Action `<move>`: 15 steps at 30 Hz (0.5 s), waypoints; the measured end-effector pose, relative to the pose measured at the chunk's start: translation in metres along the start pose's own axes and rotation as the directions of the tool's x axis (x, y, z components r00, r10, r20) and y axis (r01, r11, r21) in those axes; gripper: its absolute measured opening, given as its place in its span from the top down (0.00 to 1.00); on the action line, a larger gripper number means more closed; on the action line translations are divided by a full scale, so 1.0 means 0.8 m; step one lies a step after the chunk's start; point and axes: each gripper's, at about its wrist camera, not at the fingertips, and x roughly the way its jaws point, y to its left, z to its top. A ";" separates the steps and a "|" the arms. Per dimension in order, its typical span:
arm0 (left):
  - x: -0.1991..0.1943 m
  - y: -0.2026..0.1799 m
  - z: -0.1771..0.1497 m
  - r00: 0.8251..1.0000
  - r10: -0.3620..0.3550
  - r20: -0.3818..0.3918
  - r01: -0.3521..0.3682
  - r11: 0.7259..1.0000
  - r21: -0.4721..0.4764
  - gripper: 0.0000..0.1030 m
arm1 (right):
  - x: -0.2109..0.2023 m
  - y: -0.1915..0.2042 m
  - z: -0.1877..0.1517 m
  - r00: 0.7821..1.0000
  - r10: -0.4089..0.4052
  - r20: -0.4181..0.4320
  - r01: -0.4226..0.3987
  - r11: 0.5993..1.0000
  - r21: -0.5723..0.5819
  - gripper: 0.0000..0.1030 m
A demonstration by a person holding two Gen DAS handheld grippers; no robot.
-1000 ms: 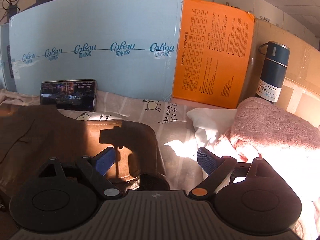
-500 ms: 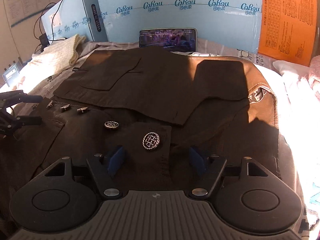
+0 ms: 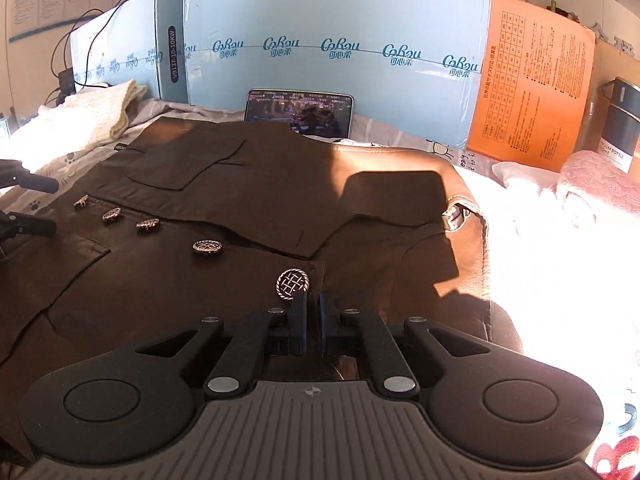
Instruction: Fold clothes
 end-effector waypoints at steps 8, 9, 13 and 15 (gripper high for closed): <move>-0.018 -0.015 0.015 0.996 -0.018 0.091 0.009 0.995 0.096 0.12 | -0.022 -0.002 -0.002 0.991 -0.046 0.122 0.047 0.999 -0.006 0.32; -0.020 -0.019 0.018 0.994 -0.040 0.103 0.027 0.993 0.116 0.12 | -0.029 -0.002 -0.002 0.988 -0.044 0.147 0.047 0.999 -0.017 0.24; -0.023 -0.038 0.024 0.988 -0.105 0.117 0.083 0.980 0.179 0.07 | -0.051 -0.002 -0.011 0.982 -0.035 0.184 0.051 0.995 -0.083 0.15; -0.022 -0.048 0.025 0.984 -0.135 0.115 0.109 0.972 0.207 0.07 | -0.061 -0.001 -0.017 0.985 -0.027 0.172 0.047 0.992 -0.115 0.09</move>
